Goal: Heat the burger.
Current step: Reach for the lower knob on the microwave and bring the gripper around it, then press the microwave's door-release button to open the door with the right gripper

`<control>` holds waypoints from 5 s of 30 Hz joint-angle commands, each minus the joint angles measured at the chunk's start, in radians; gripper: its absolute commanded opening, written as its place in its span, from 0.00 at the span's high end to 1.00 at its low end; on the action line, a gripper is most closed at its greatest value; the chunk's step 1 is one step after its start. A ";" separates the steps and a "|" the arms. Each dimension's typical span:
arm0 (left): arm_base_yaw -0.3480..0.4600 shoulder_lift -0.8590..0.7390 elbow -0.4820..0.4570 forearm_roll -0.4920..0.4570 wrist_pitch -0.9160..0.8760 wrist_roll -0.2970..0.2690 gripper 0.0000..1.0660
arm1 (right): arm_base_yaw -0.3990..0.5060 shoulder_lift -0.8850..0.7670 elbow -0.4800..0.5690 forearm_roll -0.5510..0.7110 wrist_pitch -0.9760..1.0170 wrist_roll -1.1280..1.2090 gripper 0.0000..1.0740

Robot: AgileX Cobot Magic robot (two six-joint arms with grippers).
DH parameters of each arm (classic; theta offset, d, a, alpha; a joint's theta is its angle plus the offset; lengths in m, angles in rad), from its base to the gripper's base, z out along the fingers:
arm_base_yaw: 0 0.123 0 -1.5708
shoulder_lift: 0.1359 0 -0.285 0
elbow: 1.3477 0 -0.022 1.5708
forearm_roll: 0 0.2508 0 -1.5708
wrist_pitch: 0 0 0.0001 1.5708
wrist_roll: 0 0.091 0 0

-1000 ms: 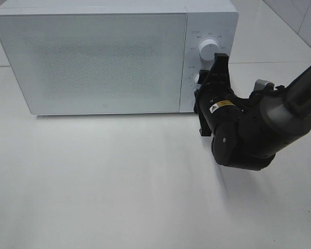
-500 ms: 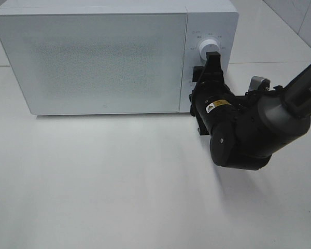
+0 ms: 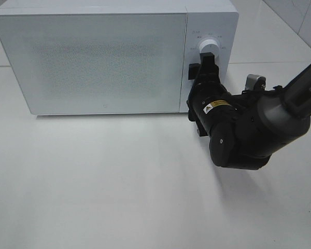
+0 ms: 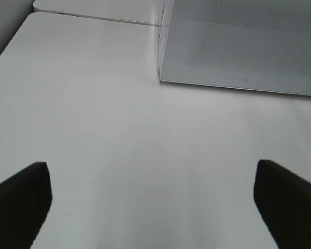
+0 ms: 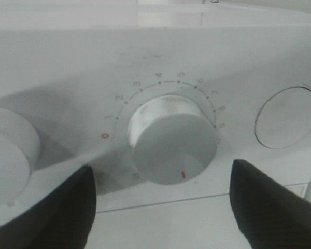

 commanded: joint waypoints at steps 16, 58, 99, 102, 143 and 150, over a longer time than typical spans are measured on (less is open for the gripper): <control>0.000 -0.019 0.004 -0.004 -0.008 -0.001 0.08 | -0.015 -0.164 0.115 -0.125 0.168 -0.155 0.34; 0.000 -0.019 0.004 -0.004 -0.008 -0.001 0.08 | -0.170 -1.135 0.091 -0.469 1.861 -1.381 0.35; 0.000 -0.019 0.004 -0.004 -0.008 -0.001 0.08 | -0.519 -2.075 0.125 -0.613 2.154 -1.343 0.35; 0.000 -0.019 0.004 -0.004 -0.008 -0.001 0.08 | -0.519 -2.127 0.195 -0.621 2.153 -1.343 0.35; 0.000 -0.007 0.004 -0.004 -0.008 -0.001 0.08 | -0.517 -1.960 0.268 -0.602 1.866 -1.309 0.35; 0.000 -0.007 0.004 -0.004 -0.008 -0.001 0.08 | -0.517 -1.814 0.268 -0.602 1.720 -1.309 0.35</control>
